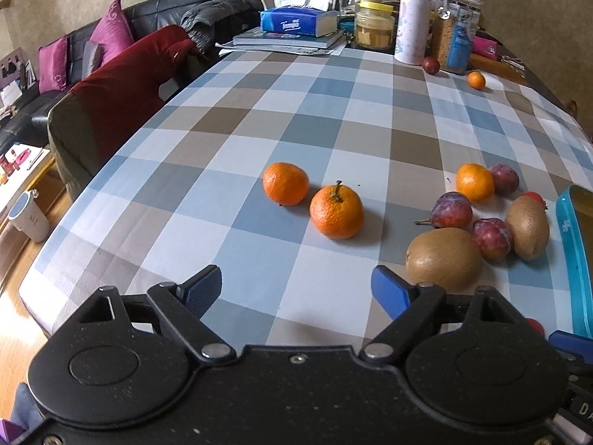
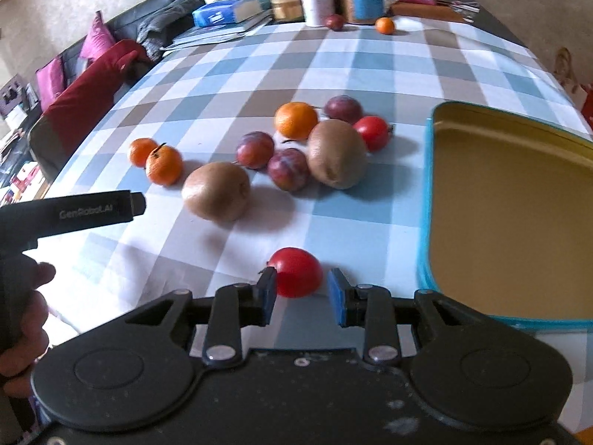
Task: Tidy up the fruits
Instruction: 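Close the right gripper on the red tomato and lift it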
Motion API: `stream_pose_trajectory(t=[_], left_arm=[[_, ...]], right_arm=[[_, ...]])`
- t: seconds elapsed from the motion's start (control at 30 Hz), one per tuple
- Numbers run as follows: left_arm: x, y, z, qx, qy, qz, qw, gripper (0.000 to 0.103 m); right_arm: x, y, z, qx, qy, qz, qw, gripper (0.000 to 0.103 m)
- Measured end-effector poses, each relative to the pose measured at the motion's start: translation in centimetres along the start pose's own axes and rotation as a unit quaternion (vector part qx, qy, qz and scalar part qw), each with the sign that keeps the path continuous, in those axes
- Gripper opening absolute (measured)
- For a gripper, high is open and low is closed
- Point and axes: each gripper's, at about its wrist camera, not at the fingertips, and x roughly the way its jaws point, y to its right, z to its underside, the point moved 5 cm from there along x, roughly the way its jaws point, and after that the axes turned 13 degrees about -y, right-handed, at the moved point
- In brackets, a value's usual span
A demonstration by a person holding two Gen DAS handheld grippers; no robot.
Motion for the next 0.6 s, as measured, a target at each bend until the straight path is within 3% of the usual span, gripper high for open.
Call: stream_pose_trajectory(t=[0.3, 0.6], left_arm=[[-0.6, -0.8, 0.5, -0.012, -0.001, 0.008, 0.9999, 0.085], [-0.9, 0.5, 1.0, 0.015, -0.003, 0.006, 0.9999, 0.085]], right_arm=[[0.4, -0.8, -0.8, -0.034, 0.019, 0.017, 0.999, 0.034], [2.4, -0.7, -0.8, -0.019, -0.016, -0.018, 1.000, 0.037]])
